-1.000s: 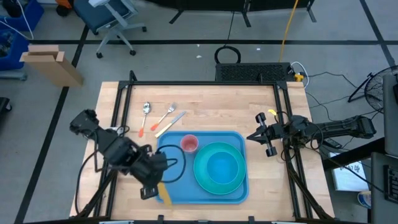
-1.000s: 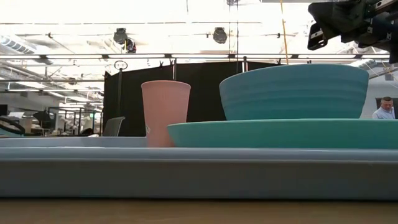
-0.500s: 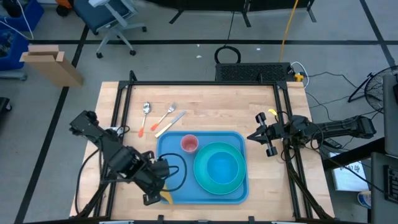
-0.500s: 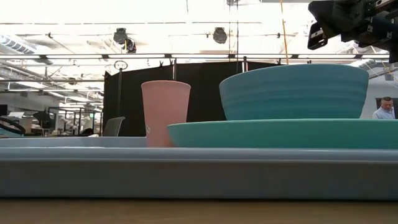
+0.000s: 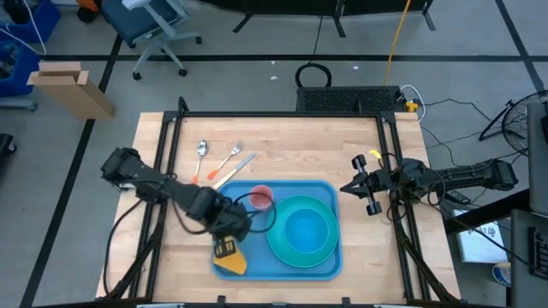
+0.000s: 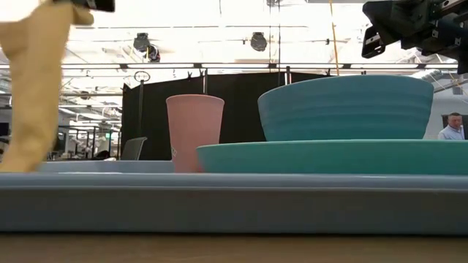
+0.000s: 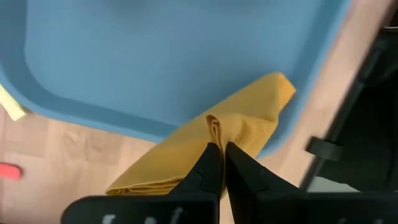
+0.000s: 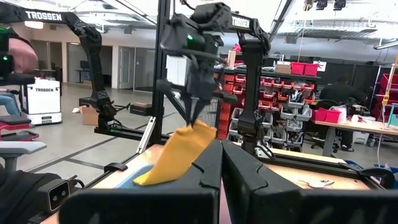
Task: Set up tray
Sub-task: Put the yellow napkin on the bottom left of the pink cup
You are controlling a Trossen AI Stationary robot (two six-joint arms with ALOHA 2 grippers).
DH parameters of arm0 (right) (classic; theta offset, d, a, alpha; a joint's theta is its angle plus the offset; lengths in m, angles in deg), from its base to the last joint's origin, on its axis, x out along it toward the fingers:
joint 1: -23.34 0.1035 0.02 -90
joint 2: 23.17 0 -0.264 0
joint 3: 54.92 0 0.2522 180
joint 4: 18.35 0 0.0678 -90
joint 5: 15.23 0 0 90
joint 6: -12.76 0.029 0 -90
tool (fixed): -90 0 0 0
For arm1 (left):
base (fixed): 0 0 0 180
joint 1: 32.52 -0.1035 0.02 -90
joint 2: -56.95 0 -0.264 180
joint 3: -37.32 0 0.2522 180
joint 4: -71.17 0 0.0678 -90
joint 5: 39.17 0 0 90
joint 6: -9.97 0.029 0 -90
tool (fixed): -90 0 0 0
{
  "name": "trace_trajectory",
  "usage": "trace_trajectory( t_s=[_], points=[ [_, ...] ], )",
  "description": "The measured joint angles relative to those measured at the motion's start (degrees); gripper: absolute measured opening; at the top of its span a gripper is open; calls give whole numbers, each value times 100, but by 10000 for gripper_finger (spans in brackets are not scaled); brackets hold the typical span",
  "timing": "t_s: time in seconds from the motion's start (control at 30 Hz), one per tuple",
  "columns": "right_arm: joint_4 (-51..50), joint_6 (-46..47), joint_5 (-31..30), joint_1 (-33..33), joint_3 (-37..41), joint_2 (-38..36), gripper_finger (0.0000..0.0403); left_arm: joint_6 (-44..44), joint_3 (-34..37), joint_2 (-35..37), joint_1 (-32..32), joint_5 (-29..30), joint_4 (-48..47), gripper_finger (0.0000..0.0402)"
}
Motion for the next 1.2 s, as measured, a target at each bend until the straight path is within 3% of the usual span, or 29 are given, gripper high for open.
trace_trajectory(
  t_s=[0.23, 0.47, 0.7, 0.83, 0.93, 1.13, 1.2],
  points=[
    [-41, -1, 0, 0, 0, 9, 0, 508, 525, 0, -628, 151, 289, 29],
    [-50, 104, 0, -1, 0, 11, 0, 1377, 603, 2, -1060, 118, 519, 71],
    [-50, 105, 0, 0, 0, 11, 0, 1768, 603, 2, -1152, 139, 553, 138],
    [-50, 105, 0, 0, 0, 11, 0, 2155, 603, 2, -844, 90, 639, 153],
    [-50, 105, 0, 0, 0, 11, 0, 2323, 785, -17, -495, 267, 1002, 129],
    [-48, 146, 0, 0, 0, 15, 0, 2342, 1614, -59, 22, 191, 1937, 15],
    [-46, 149, 0, 0, 0, 15, 0, 2330, 1851, -72, 109, 191, 2240, 10]
  ],
)
